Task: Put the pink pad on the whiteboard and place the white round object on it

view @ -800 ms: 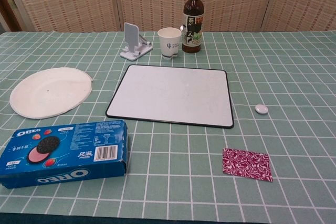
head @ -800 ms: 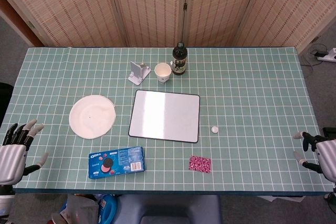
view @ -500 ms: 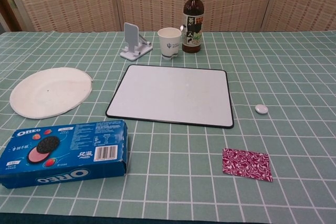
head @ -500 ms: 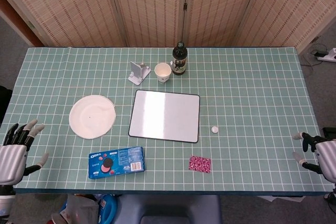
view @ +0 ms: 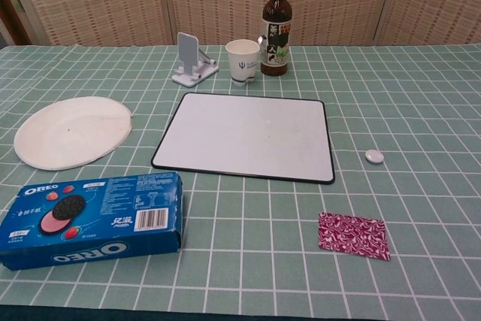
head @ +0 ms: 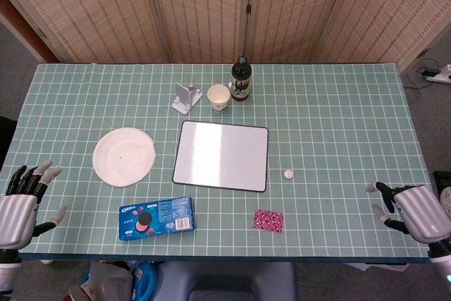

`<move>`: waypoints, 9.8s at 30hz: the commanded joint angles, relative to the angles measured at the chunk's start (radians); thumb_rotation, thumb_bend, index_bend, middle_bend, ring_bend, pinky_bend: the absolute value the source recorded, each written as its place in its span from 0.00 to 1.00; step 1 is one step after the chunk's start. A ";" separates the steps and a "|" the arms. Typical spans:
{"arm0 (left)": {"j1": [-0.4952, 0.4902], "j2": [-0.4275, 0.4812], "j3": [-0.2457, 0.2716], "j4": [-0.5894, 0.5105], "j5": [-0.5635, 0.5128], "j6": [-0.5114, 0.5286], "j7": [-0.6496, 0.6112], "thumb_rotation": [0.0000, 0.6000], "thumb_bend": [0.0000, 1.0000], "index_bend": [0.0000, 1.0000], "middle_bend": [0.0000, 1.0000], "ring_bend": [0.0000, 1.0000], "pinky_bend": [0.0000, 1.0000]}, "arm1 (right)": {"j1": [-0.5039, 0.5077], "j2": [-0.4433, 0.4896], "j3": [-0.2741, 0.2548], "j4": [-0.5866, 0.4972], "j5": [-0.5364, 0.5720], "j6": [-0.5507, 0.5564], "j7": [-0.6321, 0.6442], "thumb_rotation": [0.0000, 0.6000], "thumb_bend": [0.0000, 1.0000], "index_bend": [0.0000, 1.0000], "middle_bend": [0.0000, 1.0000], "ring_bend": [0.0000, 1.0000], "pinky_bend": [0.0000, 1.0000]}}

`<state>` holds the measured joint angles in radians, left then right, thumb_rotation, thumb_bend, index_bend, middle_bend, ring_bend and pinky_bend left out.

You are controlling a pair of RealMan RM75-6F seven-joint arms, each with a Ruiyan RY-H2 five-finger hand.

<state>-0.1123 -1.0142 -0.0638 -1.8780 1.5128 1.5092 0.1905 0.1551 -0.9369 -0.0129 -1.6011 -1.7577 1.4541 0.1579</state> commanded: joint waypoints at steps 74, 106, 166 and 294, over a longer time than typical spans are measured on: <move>0.025 -0.008 0.019 0.018 0.004 0.005 0.011 1.00 0.29 0.16 0.10 0.12 0.03 | 0.456 -0.338 -0.120 0.071 0.065 -0.651 -0.175 1.00 1.00 0.36 0.97 1.00 1.00; 0.029 -0.008 0.018 0.018 0.007 0.011 0.006 1.00 0.29 0.16 0.10 0.12 0.03 | 0.457 -0.388 -0.001 0.020 0.249 -0.574 -0.324 1.00 0.00 0.33 0.97 1.00 1.00; 0.035 -0.018 0.019 0.052 -0.004 0.009 -0.024 1.00 0.29 0.16 0.10 0.12 0.03 | 0.527 -0.472 -0.013 0.072 0.372 -0.668 -0.508 1.00 0.12 0.38 0.97 1.00 1.00; 0.048 0.000 0.014 0.043 -0.002 0.028 -0.018 1.00 0.29 0.16 0.09 0.12 0.03 | 0.641 -0.526 0.053 0.342 0.614 -0.774 -0.446 1.00 0.25 0.45 0.96 1.00 1.00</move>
<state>-0.0643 -1.0142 -0.0496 -1.8349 1.5107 1.5370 0.1725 0.7951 -1.4628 0.0406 -1.2604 -1.1441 0.6810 -0.2870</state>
